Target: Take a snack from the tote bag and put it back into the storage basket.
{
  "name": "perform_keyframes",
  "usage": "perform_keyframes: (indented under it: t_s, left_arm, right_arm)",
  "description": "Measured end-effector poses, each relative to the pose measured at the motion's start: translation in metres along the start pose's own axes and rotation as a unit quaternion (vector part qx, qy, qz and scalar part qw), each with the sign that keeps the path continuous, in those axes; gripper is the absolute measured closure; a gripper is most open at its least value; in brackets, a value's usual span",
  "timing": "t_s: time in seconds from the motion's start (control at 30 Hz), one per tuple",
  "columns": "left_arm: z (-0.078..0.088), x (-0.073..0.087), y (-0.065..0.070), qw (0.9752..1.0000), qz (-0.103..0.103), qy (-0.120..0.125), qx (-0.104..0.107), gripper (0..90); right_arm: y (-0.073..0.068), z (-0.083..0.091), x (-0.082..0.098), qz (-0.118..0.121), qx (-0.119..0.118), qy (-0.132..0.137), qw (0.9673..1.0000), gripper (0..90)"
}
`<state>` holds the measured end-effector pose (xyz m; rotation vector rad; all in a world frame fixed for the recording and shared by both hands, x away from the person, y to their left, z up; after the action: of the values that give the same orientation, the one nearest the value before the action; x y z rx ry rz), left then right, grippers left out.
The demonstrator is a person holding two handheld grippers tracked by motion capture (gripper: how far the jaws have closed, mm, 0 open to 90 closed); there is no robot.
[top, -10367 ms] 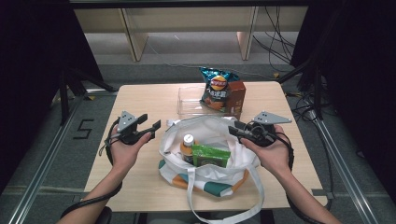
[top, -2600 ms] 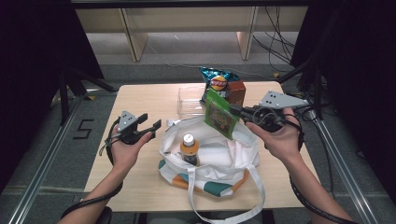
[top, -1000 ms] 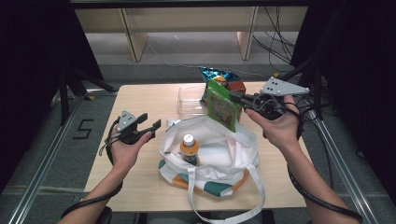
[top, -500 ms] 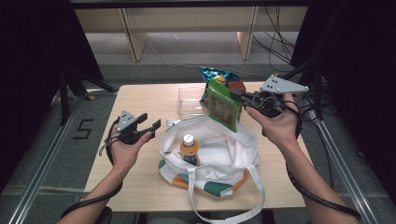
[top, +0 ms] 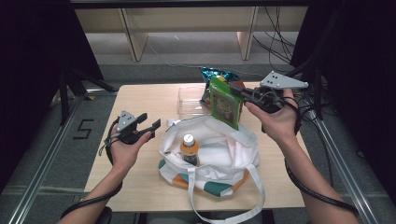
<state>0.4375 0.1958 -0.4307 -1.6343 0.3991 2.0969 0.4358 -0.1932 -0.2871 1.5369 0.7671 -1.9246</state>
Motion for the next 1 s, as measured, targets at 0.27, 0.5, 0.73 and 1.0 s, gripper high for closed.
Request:
perform_keyframes:
  t_s: [0.27, 0.5, 0.73, 1.0]
  left_arm:
    - [0.0, 0.0, 0.0, 1.0, 0.0, 0.0, -0.001, 35.8]
    - [0.0, 0.0, 0.0, 1.0, -0.001, 0.0, 0.001, 35.8]
    - [0.0, 0.0, 0.0, 1.0, 0.0, 0.002, 0.0, 35.8]
    - [0.0, -0.001, 0.0, 1.0, 0.0, 0.002, 0.001, 35.9]
  right_arm:
    - [0.001, -0.004, 0.0, -0.008, 0.001, -0.003, 1.0, 90.0]
    - [0.002, -0.007, -0.002, -0.007, 0.005, 0.0, 1.0, 90.0]
    - [0.004, -0.012, -0.004, -0.011, 0.006, -0.002, 0.9999, 90.0]
    - [0.007, -0.02, -0.008, -0.014, 0.011, 0.002, 0.9998, 90.0]
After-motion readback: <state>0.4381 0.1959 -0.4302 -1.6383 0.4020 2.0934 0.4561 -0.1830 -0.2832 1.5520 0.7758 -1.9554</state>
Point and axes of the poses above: each handheld gripper's, and its own axes: z roughly backward along the jaws, x roughly out of its underside, y roughly to its right, the point moved 1 cm from there along -z, roughly forward along the jaws, and after that the axes turned 7 degrees about -z, right-handed, at the moved point
